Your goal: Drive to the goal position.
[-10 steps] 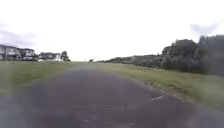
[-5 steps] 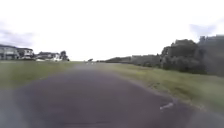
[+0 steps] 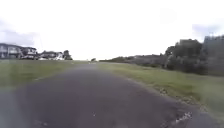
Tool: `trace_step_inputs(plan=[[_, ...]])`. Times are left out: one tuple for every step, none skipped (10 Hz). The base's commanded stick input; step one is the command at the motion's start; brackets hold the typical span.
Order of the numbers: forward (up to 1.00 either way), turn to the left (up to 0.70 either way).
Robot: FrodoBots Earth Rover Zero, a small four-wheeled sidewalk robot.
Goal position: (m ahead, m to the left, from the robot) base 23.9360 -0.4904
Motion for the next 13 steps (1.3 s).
trace_step_inputs(plan=[[0.70,0.35],[0.70,0.35],[0.70,0.35],[0.70,0.32],[0.70,0.28],[0.70,0.23],[0.70,0.19],[0.70,0.11],[0.70,0.02],[0.70,0.02],[0.70,0.02],[0.70,0.02],[0.70,0.02]])
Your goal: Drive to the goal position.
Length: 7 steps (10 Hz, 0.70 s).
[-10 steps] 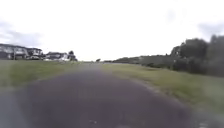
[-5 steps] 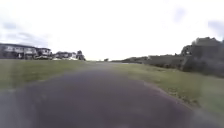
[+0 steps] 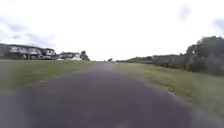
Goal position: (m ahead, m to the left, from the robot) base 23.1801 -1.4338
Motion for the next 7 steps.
trace_step_inputs(plan=[[0.70,0.02],[0.70,0.02],[0.70,0.02],[0.70,0.02],[0.70,0.02],[0.70,0.02],[0.70,0.03]])
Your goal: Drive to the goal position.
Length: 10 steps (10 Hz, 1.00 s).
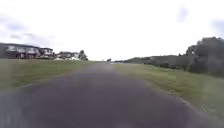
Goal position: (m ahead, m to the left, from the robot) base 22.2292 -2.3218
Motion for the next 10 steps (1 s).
trace_step_inputs(plan=[[0.70,0.07],[0.70,0.13],[0.70,0.18],[0.70,0.19],[0.70,0.14],[0.70,0.10],[0.70,0.06],[0.70,0.06],[0.70,0.15],[0.70,0.24]])
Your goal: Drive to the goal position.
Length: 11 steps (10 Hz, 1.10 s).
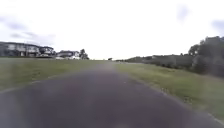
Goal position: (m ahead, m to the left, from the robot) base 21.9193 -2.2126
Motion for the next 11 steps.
trace_step_inputs(plan=[[0.70,0.33],[0.70,0.35],[0.70,0.29],[0.70,0.06],[0.70,0.03],[0.70,0.03],[0.70,0.03],[0.70,0.03],[0.70,0.02],[0.70,0.05],[0.70,0.09]])
